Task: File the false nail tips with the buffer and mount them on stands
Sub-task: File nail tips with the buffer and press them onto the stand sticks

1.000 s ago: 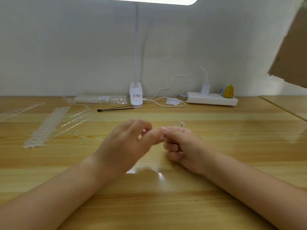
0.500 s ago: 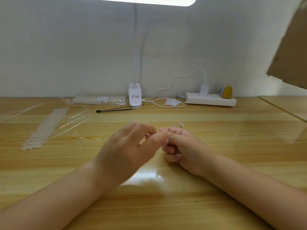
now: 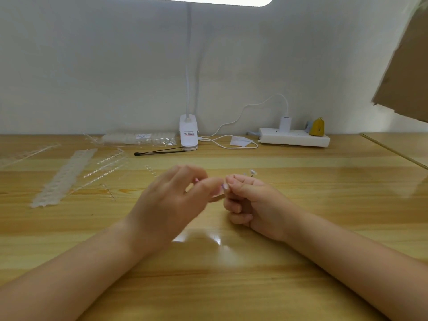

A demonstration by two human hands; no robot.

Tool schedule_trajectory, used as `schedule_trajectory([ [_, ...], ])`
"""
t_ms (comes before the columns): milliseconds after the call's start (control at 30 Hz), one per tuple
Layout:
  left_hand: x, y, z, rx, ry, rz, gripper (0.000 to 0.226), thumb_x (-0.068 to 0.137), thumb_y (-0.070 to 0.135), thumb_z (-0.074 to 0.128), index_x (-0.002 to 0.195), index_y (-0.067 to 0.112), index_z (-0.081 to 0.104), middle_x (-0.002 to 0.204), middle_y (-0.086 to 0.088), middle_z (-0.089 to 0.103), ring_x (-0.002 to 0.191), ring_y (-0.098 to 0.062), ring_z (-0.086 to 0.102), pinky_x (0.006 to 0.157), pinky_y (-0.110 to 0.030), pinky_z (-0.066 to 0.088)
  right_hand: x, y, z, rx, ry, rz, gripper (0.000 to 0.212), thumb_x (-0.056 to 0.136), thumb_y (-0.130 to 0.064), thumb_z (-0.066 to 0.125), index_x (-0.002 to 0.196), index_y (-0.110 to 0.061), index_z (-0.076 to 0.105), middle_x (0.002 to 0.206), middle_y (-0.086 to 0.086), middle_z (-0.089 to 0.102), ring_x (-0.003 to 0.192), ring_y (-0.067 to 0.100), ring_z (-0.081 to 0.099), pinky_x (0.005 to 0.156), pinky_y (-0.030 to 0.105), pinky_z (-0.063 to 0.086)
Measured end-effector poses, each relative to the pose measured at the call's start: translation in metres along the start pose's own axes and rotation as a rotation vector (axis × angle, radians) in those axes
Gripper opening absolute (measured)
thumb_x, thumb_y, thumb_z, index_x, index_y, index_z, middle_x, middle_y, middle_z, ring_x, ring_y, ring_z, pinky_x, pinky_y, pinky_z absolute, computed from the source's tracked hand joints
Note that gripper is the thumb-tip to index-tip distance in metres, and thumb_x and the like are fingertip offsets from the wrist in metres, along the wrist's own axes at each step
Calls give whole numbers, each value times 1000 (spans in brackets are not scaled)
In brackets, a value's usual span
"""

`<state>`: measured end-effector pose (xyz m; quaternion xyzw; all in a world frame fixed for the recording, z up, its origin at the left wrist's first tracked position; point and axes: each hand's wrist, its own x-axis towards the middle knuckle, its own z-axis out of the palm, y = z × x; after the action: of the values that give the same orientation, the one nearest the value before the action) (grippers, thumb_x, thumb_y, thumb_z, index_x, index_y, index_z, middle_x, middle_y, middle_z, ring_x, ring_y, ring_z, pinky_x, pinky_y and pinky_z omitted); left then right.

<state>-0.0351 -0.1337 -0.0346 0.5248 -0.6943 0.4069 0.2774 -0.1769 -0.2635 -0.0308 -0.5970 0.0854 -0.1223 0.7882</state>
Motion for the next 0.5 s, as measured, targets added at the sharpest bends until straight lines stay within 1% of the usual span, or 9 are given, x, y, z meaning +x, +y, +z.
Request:
schedule_trajectory([
  [67, 1, -3, -3, 15, 47, -38, 34, 83, 7, 73, 108, 18, 52, 89, -9, 63, 71, -24, 61, 66, -37, 53, 0, 0, 1, 3, -1, 2, 16, 86, -26, 54, 74, -14, 51, 66, -3, 38, 54, 8, 36, 41, 16, 22],
  [100, 2, 0, -2, 6, 72, -10, 30, 86, 10, 70, 109, 18, 52, 93, -7, 60, 73, -22, 60, 68, -34, 53, 0, 1, 1, -12, -14, 1, 17, 88, -24, 53, 74, -15, 51, 65, -3, 38, 54, 7, 35, 42, 16, 22],
  [167, 3, 10, 2, -41, 71, 87, 30, 87, 10, 68, 112, 17, 53, 102, -2, 51, 77, -18, 58, 74, -29, 52, -1, 1, 2, -48, -49, -4, 23, 95, -19, 50, 73, -12, 50, 63, -4, 40, 52, 6, 35, 43, 16, 22],
  [233, 3, 12, 2, -41, 28, 123, 36, 85, 8, 71, 115, 18, 53, 104, -1, 48, 77, -19, 60, 74, -30, 53, -1, 0, 2, -64, -72, 0, 21, 97, -18, 48, 78, -10, 48, 64, -2, 41, 52, 5, 36, 44, 17, 24],
  [267, 2, 8, 2, -14, 11, 109, 38, 83, 7, 72, 114, 18, 53, 102, -2, 51, 75, -20, 61, 71, -32, 53, -1, -1, 1, -52, -67, 3, 22, 96, -20, 49, 77, -9, 48, 66, -2, 40, 53, 6, 37, 44, 16, 25],
  [333, 2, -1, -1, 34, 2, 36, 41, 79, 5, 75, 110, 19, 52, 94, -7, 61, 70, -23, 61, 66, -36, 54, -1, -2, 0, -7, -41, 7, 19, 90, -24, 52, 73, -14, 52, 70, -1, 37, 56, 8, 37, 44, 16, 28],
  [400, 3, -5, -2, 40, 40, -3, 36, 82, 7, 74, 108, 19, 51, 89, -9, 64, 69, -23, 61, 64, -38, 54, -1, 0, 0, 12, -40, 6, 19, 89, -25, 54, 72, -16, 55, 70, -1, 36, 56, 9, 37, 44, 17, 29],
  [467, 4, 2, 0, 4, 72, 61, 32, 86, 10, 70, 111, 19, 52, 97, -4, 56, 73, -19, 58, 71, -32, 53, 0, 1, 0, 5, -64, 1, 21, 93, -23, 54, 73, -15, 54, 67, -2, 40, 55, 7, 38, 44, 16, 30],
  [500, 4, 7, 2, -22, 63, 98, 33, 86, 9, 69, 113, 19, 52, 100, -2, 52, 75, -18, 57, 74, -29, 52, 0, 1, 1, -5, -76, -2, 22, 94, -23, 52, 75, -13, 53, 65, -4, 42, 54, 6, 38, 44, 16, 30],
])
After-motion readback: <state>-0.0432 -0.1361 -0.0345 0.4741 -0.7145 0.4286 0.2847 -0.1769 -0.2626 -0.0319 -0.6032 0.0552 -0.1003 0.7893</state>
